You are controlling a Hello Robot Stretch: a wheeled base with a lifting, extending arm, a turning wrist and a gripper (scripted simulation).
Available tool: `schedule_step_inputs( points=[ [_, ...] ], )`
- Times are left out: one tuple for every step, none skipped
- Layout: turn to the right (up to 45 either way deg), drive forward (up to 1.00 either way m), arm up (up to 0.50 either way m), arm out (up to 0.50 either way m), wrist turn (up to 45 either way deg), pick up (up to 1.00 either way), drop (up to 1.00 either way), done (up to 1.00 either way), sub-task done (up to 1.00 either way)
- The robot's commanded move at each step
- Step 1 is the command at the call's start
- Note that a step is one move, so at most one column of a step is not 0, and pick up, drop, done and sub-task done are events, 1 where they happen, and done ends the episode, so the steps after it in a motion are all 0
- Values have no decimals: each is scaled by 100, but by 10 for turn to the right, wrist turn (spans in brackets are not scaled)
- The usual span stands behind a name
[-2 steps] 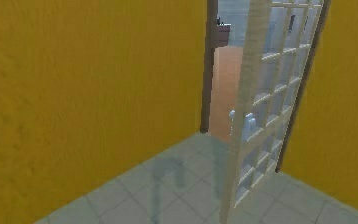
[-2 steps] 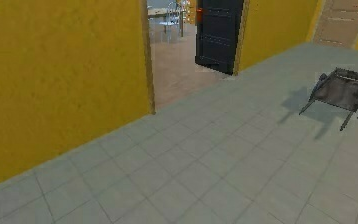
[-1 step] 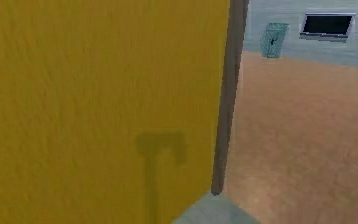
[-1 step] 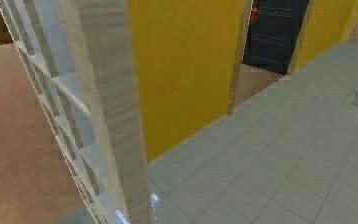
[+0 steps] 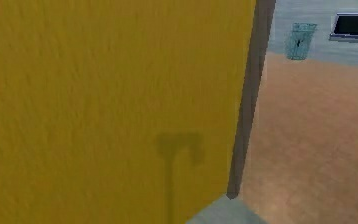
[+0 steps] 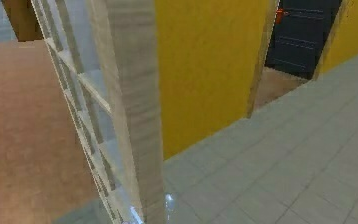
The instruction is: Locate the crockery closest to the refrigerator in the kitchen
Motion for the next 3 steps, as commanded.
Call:
schedule_step_inputs(
  points=[
    [0,25,0,0,0,0,0,0,0],
    [450,0,0,0,0,0,0,0,0],
    [0,100,0,0,0,0,0,0,0]
  ],
)
